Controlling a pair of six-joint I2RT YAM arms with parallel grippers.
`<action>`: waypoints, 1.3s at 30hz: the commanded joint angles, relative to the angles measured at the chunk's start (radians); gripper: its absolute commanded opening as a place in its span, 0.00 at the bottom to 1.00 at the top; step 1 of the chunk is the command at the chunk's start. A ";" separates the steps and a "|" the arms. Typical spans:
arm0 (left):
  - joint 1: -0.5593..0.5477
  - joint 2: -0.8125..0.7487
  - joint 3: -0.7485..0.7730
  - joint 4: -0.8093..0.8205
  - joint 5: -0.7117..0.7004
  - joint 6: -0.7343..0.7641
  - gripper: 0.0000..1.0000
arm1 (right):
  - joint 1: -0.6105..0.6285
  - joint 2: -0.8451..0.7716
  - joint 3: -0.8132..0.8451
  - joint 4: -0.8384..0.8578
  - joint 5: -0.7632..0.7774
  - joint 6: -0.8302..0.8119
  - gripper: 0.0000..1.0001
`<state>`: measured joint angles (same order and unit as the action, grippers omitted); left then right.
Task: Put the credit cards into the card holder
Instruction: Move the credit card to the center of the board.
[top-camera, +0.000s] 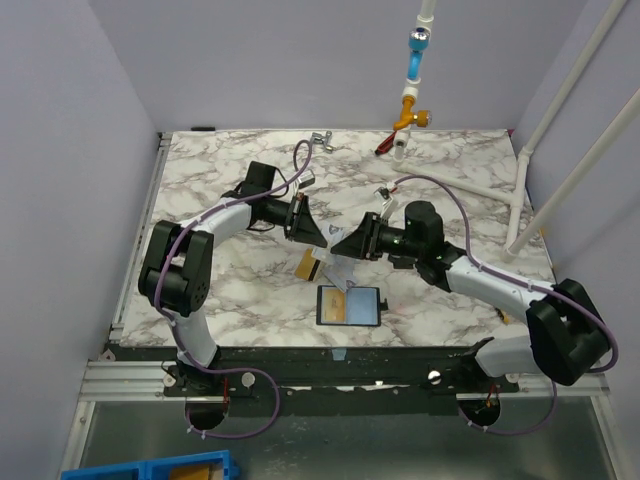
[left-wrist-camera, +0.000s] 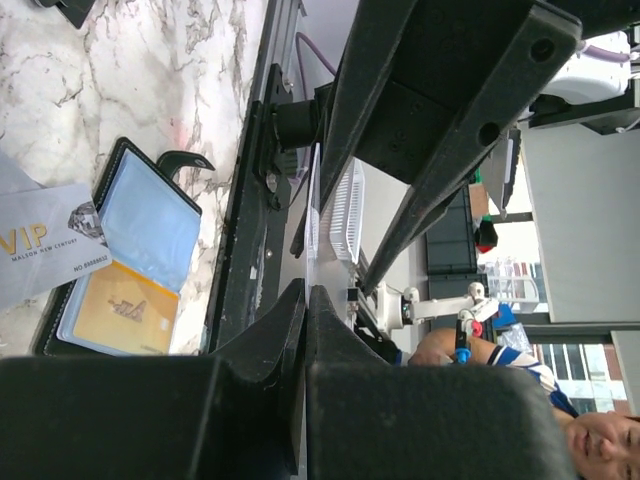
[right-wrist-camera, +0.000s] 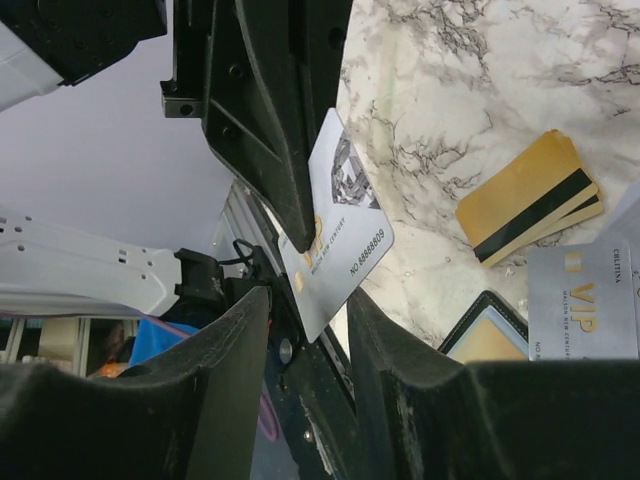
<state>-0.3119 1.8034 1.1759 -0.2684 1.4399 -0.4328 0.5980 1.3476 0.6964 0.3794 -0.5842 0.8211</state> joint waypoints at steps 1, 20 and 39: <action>-0.012 -0.035 -0.014 0.059 0.043 -0.032 0.00 | -0.005 0.019 -0.022 0.123 -0.025 0.067 0.36; -0.058 -0.027 0.062 -0.306 -0.056 0.291 0.32 | -0.078 -0.042 -0.071 -0.070 0.028 0.069 0.01; -0.390 0.041 0.112 -0.560 -0.666 0.862 0.41 | -0.075 -0.237 -0.277 -0.626 0.312 -0.079 0.01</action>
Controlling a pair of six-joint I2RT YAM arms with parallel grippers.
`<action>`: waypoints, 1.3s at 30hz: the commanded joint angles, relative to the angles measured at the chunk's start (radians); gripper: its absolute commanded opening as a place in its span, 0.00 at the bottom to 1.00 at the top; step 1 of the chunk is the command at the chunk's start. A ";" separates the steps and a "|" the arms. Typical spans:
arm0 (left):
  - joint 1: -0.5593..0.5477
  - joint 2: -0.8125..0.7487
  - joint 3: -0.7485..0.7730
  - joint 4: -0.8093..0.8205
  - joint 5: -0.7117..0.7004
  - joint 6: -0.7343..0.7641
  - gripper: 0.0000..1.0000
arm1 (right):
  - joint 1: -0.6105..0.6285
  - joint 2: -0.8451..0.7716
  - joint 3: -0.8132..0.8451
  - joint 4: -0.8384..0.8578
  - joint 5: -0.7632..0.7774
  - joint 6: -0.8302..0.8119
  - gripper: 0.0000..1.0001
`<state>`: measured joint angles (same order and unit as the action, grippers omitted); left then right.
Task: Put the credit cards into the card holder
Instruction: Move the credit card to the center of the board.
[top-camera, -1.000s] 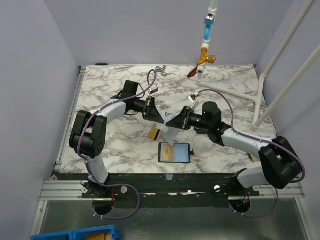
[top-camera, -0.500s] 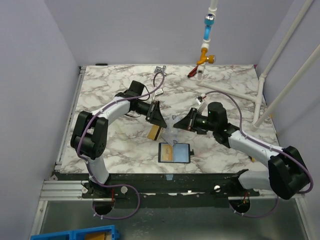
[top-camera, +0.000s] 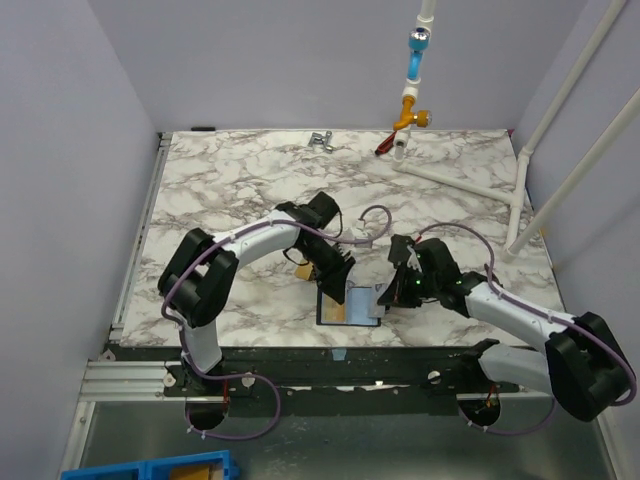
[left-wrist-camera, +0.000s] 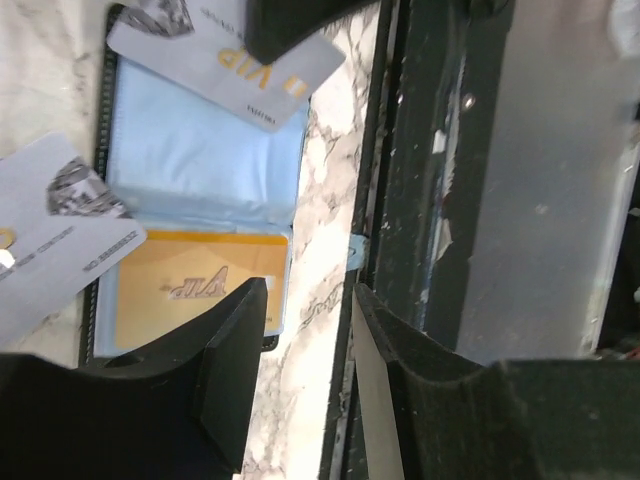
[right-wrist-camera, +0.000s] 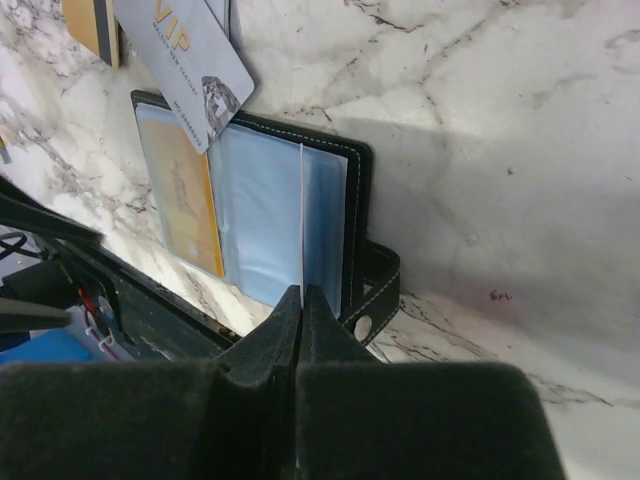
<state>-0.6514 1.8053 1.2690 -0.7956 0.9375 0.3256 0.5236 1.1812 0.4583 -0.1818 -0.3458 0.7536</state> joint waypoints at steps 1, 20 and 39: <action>-0.054 0.056 0.032 -0.037 -0.175 0.102 0.41 | 0.000 -0.084 -0.049 -0.063 0.080 -0.002 0.01; -0.057 0.211 0.194 -0.069 -0.384 0.061 0.39 | -0.001 -0.177 -0.079 -0.064 0.127 0.030 0.01; -0.037 0.285 0.387 -0.157 -0.466 0.023 0.38 | -0.001 -0.162 -0.115 -0.002 0.071 0.031 0.01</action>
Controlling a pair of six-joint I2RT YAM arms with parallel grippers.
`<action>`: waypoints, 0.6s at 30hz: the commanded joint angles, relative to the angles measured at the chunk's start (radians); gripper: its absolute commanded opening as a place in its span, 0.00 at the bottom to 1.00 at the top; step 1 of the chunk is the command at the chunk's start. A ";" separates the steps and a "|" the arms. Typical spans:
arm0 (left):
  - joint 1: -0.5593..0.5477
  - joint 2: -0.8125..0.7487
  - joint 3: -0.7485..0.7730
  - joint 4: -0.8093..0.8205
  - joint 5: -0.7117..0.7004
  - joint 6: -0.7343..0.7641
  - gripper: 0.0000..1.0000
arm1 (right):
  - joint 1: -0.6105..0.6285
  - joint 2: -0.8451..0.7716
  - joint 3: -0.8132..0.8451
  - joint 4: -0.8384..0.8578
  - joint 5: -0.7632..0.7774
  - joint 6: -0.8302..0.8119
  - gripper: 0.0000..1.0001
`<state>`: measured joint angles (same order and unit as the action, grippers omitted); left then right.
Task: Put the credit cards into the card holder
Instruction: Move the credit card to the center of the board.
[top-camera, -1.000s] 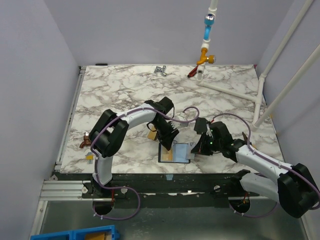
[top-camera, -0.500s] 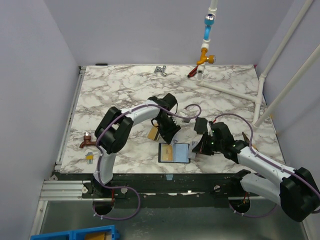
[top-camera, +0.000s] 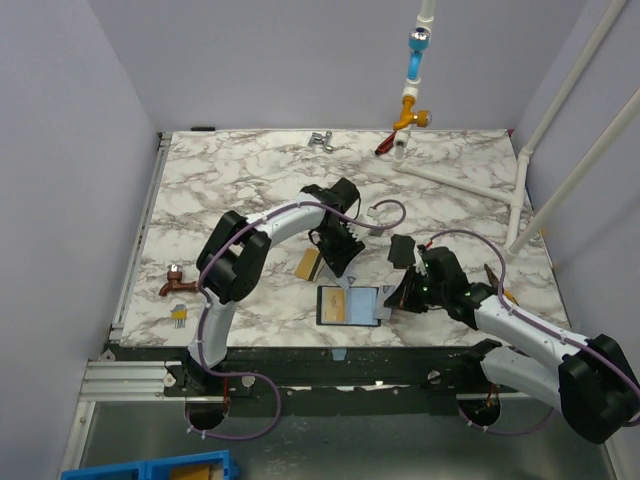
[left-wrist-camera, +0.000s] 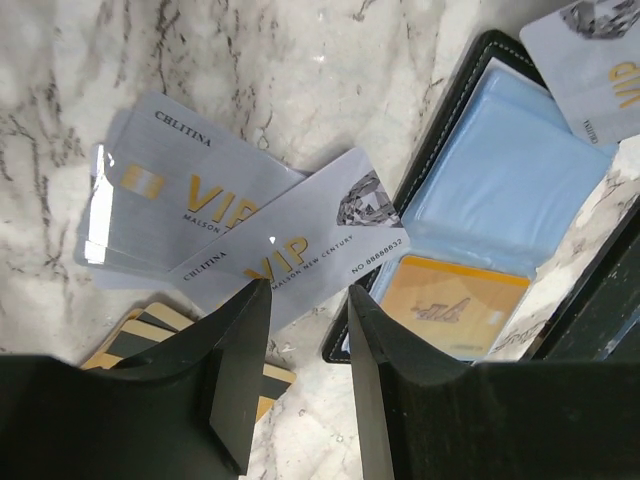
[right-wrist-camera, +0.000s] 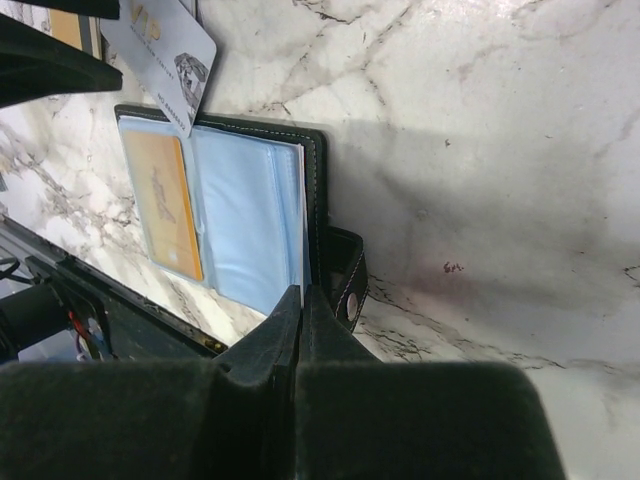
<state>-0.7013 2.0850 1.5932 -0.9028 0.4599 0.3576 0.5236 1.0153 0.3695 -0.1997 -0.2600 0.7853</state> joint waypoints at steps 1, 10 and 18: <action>0.017 -0.009 0.063 -0.063 0.035 -0.001 0.38 | -0.001 0.006 -0.031 0.021 -0.017 0.001 0.01; 0.020 -0.219 -0.232 -0.080 0.060 0.183 0.37 | -0.001 -0.007 -0.055 0.089 -0.077 0.015 0.01; -0.025 -0.281 -0.385 0.029 -0.041 0.204 0.36 | -0.001 0.020 -0.064 0.246 -0.213 0.059 0.01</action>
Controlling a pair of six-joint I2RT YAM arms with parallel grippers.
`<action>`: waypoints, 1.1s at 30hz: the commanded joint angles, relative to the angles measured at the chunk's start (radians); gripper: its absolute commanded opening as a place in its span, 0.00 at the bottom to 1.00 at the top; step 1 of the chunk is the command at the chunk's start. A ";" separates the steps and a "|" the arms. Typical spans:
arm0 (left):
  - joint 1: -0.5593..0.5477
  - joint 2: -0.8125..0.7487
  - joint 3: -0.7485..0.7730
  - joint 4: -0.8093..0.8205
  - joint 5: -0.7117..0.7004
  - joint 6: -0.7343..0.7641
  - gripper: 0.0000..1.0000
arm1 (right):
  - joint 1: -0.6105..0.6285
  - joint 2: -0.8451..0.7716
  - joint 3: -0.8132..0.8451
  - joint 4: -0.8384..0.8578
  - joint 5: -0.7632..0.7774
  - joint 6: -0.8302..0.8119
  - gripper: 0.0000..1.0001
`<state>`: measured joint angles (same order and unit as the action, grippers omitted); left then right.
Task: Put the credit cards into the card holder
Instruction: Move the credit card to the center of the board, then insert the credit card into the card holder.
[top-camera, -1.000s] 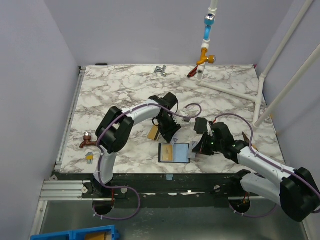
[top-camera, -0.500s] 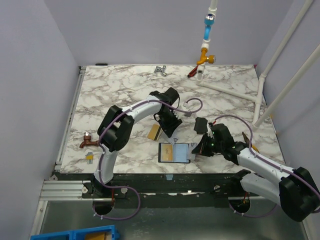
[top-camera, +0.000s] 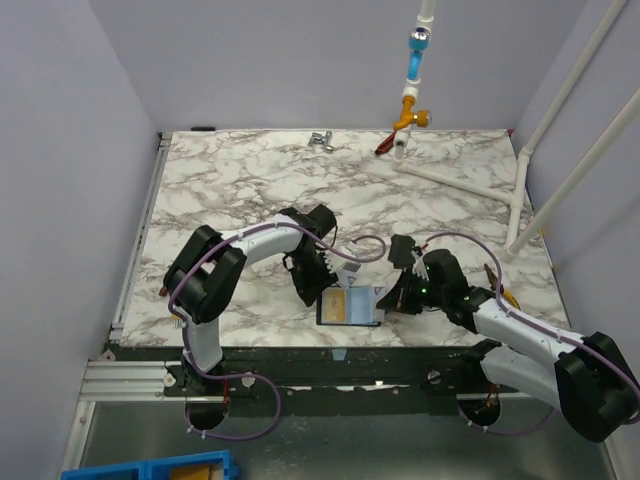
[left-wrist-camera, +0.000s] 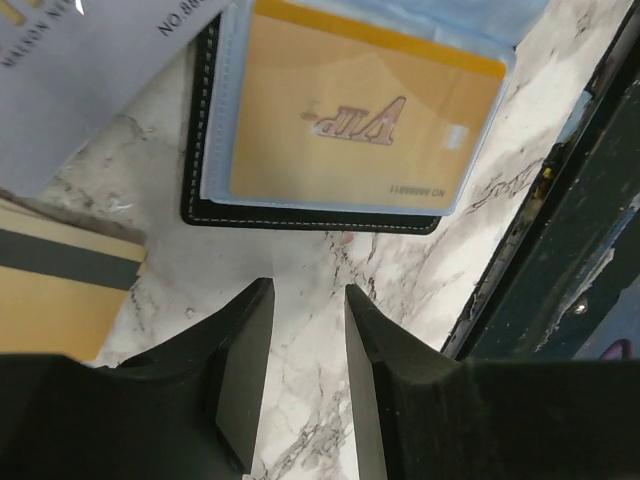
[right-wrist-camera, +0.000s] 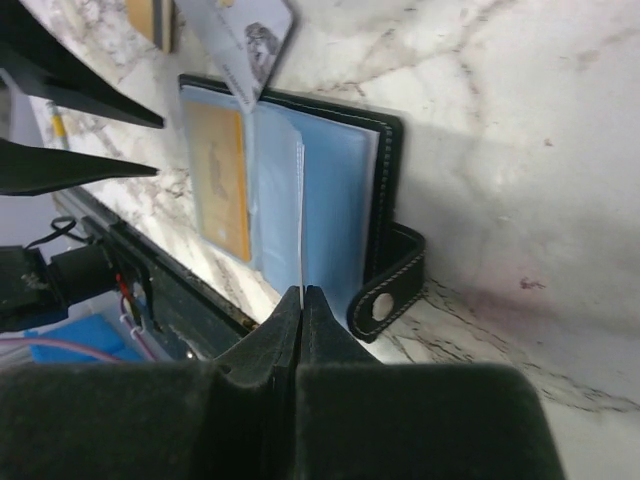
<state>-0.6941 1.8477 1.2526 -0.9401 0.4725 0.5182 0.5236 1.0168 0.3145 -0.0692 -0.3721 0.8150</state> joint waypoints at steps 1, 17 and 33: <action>-0.041 -0.045 -0.052 0.078 -0.063 0.043 0.36 | -0.001 0.029 -0.008 0.139 -0.123 0.036 0.01; -0.068 -0.126 -0.107 0.126 -0.023 0.066 0.35 | 0.017 0.322 0.040 0.472 -0.309 0.100 0.01; -0.062 -0.139 -0.070 0.123 -0.068 0.141 0.36 | 0.033 0.362 0.081 0.330 -0.131 -0.020 0.01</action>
<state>-0.7593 1.7008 1.1450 -0.8276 0.4187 0.6216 0.5507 1.3739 0.3729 0.3119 -0.5838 0.8570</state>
